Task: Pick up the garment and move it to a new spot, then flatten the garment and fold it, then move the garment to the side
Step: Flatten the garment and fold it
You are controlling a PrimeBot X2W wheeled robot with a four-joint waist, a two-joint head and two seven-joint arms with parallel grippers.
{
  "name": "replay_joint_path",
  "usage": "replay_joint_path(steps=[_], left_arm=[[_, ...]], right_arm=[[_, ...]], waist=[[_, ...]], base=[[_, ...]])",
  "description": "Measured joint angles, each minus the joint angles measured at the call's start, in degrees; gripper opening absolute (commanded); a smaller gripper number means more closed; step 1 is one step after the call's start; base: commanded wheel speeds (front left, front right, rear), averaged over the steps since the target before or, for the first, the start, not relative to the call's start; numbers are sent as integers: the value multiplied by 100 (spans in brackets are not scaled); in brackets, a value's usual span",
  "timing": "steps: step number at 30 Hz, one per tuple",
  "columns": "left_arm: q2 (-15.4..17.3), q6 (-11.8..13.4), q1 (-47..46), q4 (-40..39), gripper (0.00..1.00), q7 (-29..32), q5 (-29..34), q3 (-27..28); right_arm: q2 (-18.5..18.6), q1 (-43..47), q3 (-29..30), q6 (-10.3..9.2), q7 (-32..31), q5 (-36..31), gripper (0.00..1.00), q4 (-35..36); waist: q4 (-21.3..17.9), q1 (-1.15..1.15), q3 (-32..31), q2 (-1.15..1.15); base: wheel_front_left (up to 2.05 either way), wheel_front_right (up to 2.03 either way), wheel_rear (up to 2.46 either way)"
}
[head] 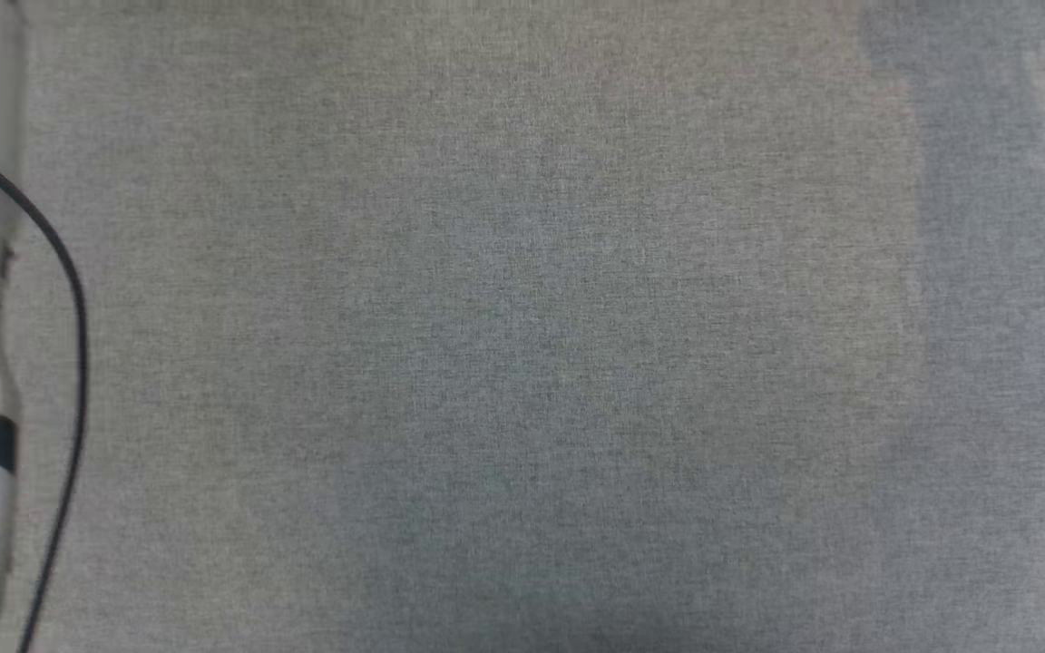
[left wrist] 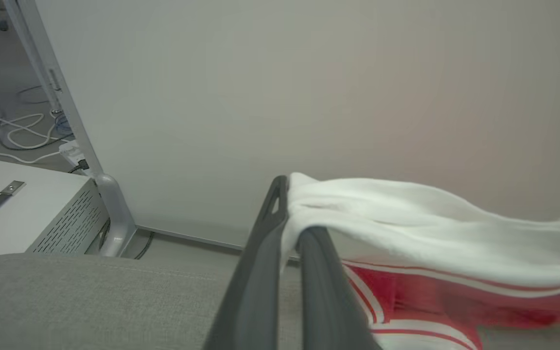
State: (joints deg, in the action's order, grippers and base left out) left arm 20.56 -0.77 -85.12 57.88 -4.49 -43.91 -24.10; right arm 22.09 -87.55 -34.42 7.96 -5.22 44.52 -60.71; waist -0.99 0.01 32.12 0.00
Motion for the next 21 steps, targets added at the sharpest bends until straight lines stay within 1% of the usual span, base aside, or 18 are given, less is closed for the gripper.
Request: replay_joint_path(steps=[3, 7, 11, 14, 18, 21], left_arm=[[-127, -133, 522, 88, 0, -11, -196, 49], [-225, -292, 1353, 110, 0, -136, -278, 4], [-255, -353, 2226, 85, 0, -281, -313, -58], [-253, -360, 2976, -36, 0, -379, -312, -178], [-240, -342, 3687, -359, 0, -430, -313, -264], [-180, -238, 4258, -740, 0, -455, -315, -296]], right_arm=[[88, 587, -146, 0, 55, 167, 0, 136], [215, 1371, -325, 0, 199, 414, 0, 369], [314, 2066, -493, 0, 354, 600, 0, 615], [407, 2632, -591, 0, 457, 761, 0, 801], [542, 3245, -637, 0, 602, 937, 0, 1028], [647, 3688, -646, 0, 672, 1039, 0, 1171]], waist=[[22, 0, -141, 0], [49, 0, -370, 0], [59, 0, -629, 0], [63, -1, -885, 0], [78, -1, -1192, 0], [89, -1, -1432, 0]], base=[[0, 0, 0], [0, 0, 0], [0, 0, 0], [0, 0, 0], [0, 0, 0], [0, 0, 0]])
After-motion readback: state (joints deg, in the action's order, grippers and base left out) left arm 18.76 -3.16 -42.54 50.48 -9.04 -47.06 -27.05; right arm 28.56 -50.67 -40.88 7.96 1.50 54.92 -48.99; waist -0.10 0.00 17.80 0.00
